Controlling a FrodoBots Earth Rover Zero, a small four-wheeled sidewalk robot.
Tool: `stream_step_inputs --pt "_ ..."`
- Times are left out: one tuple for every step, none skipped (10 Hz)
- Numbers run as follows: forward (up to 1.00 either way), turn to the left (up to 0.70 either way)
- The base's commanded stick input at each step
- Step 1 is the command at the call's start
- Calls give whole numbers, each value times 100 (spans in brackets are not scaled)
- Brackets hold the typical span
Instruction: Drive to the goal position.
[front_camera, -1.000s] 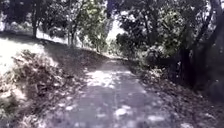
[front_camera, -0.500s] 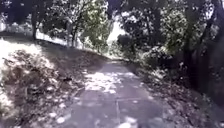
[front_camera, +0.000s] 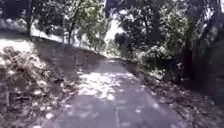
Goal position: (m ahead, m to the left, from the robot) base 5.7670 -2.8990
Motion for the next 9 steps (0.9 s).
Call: stream_step_inputs --pt "50 0" --pt "50 0" --pt "50 1" --pt "50 8" --pt "50 -37" --pt "50 -50" --pt "50 -16" --pt "50 2" --pt "50 1"
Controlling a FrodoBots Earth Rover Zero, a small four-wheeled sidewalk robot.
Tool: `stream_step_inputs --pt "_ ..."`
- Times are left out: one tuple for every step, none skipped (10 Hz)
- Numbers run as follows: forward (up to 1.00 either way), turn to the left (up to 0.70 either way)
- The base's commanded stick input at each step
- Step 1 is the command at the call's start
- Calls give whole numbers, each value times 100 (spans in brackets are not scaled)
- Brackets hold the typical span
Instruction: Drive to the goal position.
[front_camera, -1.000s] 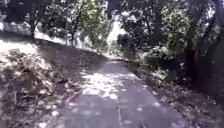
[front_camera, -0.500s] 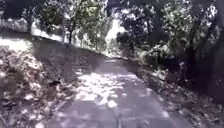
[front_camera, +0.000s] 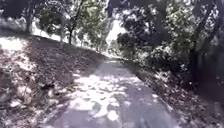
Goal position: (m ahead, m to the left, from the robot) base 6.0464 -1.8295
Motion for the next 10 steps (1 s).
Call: stream_step_inputs --pt "50 9" --pt "50 15" --pt "50 13" --pt "50 0" --pt "50 0" --pt "50 0" --pt "50 0" --pt "50 0" --pt "50 0" --pt "50 0"
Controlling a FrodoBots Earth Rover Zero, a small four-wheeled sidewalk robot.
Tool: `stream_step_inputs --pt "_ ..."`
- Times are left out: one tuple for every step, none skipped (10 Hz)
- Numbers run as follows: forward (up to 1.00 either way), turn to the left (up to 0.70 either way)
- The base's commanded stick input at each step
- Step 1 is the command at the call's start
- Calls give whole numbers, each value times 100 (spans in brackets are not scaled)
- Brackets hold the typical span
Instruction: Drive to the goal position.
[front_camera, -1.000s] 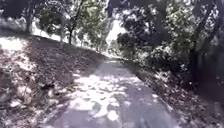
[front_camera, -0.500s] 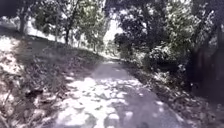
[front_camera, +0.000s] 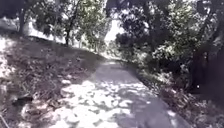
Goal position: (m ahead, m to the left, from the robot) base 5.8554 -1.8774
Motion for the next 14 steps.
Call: stream_step_inputs --pt "50 2" --pt "50 -20" --pt "50 -50" --pt "50 -27" --pt "50 11" --pt "50 7" --pt "50 0" --pt "50 4" --pt "50 4" --pt "50 1" --pt "50 0" --pt "50 0" --pt "50 0" --pt "50 0"
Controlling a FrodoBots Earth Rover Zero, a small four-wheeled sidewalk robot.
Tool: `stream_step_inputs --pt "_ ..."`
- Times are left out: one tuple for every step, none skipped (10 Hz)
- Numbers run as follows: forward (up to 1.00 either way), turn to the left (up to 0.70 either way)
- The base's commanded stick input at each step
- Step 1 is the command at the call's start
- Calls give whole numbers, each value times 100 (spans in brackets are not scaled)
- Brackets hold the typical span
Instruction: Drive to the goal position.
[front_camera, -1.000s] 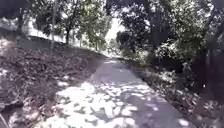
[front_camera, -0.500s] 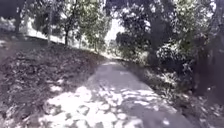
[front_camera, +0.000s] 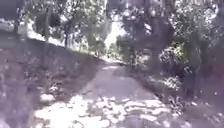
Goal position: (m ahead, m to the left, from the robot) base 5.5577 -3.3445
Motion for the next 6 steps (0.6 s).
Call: stream_step_inputs --pt "50 -25" --pt "50 -50" --pt "50 -41" --pt "50 -5" --pt "50 12" --pt "50 20"
